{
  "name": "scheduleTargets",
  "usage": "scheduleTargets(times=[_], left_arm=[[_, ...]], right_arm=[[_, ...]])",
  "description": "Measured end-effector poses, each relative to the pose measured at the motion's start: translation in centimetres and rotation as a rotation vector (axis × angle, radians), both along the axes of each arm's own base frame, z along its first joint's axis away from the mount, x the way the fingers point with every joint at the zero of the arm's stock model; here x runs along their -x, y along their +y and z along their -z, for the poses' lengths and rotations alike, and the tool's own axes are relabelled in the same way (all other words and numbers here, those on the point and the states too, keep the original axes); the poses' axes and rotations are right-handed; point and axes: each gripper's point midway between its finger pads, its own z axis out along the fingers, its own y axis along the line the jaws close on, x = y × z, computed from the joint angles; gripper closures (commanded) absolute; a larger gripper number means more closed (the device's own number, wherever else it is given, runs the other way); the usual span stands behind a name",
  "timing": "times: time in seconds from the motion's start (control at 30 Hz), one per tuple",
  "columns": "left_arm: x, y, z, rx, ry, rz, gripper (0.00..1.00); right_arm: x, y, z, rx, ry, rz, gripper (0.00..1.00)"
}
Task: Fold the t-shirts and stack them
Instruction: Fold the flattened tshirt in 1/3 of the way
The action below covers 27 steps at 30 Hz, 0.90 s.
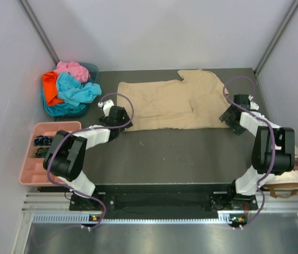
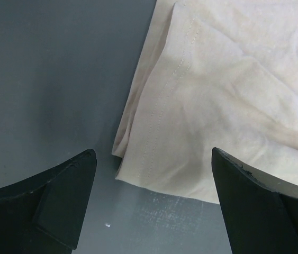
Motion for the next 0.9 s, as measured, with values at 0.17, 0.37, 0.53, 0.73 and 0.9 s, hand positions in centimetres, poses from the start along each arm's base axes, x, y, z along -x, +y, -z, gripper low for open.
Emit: scheduleTargets(times=[0.17,0.37,0.53,0.73,0.9], left_arm=[[0.1,0.0,0.6,-0.007,0.019,-0.001,0.08],[-0.1,-0.1,0.6,-0.004,0.019,-0.001,0.13],[-0.8,-0.3,0.7,-0.004,0.017,-0.002,0.28],[-1.2,-0.6,1.0,0.006,0.021,-0.005,0.87],[-1.1,-0.6,1.4,0.006,0.032,-0.007,1.0]], right_arm=[[-0.1,-0.3,1.0,-0.003,0.015,0.017,0.72],[-0.4,-0.5,1.5,-0.016,0.013,0.035,1.0],[-0.4,-0.5,1.5,-0.019,0.01,0.036,1.0],[-0.4,-0.6,1.5,-0.024,0.01,0.038,1.0],[-0.4,-0.6,1.5,-0.028,0.009,0.036,1.0]])
